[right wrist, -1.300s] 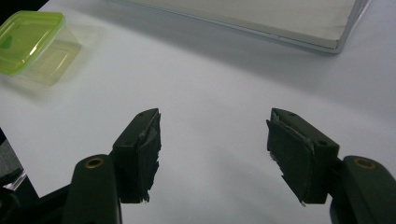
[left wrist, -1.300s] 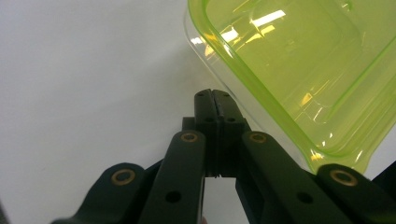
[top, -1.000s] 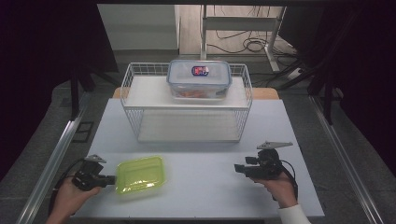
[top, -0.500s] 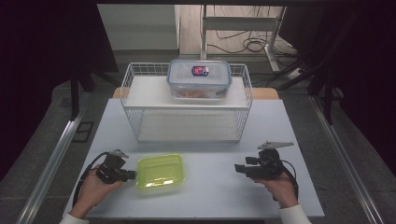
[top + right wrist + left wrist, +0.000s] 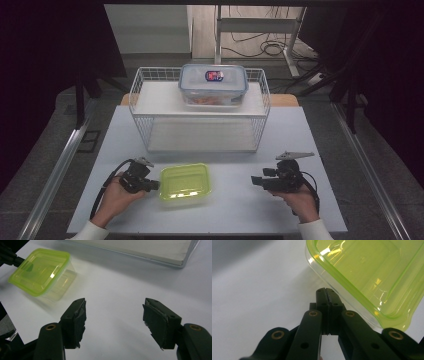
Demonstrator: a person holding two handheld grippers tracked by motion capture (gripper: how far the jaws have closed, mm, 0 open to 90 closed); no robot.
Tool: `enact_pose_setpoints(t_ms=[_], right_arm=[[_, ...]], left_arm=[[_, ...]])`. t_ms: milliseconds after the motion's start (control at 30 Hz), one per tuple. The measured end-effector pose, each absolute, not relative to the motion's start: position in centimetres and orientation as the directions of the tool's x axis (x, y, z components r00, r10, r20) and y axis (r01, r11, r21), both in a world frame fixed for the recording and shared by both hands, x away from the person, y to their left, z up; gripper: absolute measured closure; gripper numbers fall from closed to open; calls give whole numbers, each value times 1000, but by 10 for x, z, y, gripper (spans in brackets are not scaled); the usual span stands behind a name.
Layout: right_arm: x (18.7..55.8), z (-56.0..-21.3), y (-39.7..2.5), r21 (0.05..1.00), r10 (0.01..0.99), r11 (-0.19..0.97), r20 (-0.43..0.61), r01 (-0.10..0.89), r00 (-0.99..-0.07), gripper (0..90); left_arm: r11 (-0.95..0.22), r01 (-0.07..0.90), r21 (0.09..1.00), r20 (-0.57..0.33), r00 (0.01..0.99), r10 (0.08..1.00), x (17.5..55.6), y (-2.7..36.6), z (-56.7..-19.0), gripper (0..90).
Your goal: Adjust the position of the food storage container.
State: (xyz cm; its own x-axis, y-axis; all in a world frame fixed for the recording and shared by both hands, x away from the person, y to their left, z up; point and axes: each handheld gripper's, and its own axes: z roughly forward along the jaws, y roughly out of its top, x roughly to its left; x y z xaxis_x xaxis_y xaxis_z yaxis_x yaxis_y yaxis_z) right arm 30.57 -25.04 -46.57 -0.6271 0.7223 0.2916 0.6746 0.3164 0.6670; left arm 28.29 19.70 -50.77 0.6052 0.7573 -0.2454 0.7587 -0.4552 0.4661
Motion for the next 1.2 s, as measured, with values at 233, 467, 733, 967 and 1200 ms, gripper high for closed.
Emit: enact_pose_setpoints(t_ms=[233,467,733,967,1200], right_arm=[[306,-466,-250,664,711,314,309,679,-631,349],[306,-467,-250,663,712,314,309,679,-631,349],[306,-467,-251,667,717,311,302,677,-628,350],[306,-469,-248,659,715,324,299,679,-632,349],[306,-469,-247,665,715,320,298,675,-633,349]], left_arm=[[-468,748,470,-256,623,739,294,179,-507,895],[-484,735,475,-258,642,723,301,160,-508,895],[-466,742,482,-267,631,728,308,147,-511,895],[-468,736,490,-259,635,727,310,143,-514,894],[-427,726,539,-207,606,768,304,156,-505,864]])
